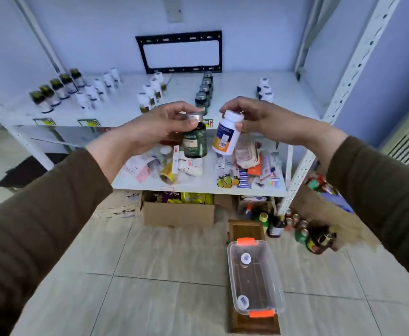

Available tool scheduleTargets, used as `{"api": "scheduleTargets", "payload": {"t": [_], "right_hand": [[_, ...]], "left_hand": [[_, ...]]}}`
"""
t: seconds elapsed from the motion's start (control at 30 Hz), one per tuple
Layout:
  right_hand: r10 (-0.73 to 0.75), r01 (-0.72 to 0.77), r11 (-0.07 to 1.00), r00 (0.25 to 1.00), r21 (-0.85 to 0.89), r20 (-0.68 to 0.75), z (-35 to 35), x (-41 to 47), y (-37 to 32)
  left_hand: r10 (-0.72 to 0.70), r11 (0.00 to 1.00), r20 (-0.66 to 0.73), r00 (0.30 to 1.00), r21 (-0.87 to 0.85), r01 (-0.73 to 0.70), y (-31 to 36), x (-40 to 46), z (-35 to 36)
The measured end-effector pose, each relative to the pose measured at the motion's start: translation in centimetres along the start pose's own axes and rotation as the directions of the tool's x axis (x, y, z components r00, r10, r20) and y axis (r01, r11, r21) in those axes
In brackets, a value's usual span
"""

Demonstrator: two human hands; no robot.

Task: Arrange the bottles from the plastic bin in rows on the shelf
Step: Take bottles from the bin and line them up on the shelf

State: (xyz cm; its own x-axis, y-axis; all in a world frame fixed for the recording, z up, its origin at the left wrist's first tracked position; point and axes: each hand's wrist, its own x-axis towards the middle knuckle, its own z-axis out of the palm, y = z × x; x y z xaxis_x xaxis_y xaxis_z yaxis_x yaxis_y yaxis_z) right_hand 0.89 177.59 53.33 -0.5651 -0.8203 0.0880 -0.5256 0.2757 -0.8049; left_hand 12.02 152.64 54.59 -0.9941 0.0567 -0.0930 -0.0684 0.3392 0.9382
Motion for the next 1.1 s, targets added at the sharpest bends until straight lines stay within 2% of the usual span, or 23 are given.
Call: {"api": "scheduleTargets", "payload": {"t": [0.2,0.4,0.63,0.8,1.1], "right_hand": [[-0.052,0.051,0.998,0.999,0.048,0.009,-0.8,0.8,-3.4],[-0.083,0.082,0.995,0.996,0.061,0.011,-1.3,1.4,-4.0],[-0.081,0.080,0.995,0.997,0.054,0.004,-1.3,2.0,-3.3],[-0.079,0.079,0.996,0.997,-0.041,0.006,-0.1,3.9,-2.2],[-0.015,0.012,0.996,0.999,-0.090,-0.030,4.4,12.5,0.0]], "left_hand": [[0.083,0.997,-0.098,0.992,0.019,-0.081,2.0,-1.4,-1.7],[0.096,0.995,-0.139,0.986,0.048,-0.090,2.6,-1.4,-2.3],[0.092,0.996,-0.141,0.986,0.025,-0.090,1.6,-0.5,-2.5],[0.063,0.998,-0.110,0.992,-0.022,-0.066,-0.1,0.4,-3.3],[0.033,0.998,-0.063,0.997,-0.056,-0.037,-5.4,5.0,-10.7]]}}
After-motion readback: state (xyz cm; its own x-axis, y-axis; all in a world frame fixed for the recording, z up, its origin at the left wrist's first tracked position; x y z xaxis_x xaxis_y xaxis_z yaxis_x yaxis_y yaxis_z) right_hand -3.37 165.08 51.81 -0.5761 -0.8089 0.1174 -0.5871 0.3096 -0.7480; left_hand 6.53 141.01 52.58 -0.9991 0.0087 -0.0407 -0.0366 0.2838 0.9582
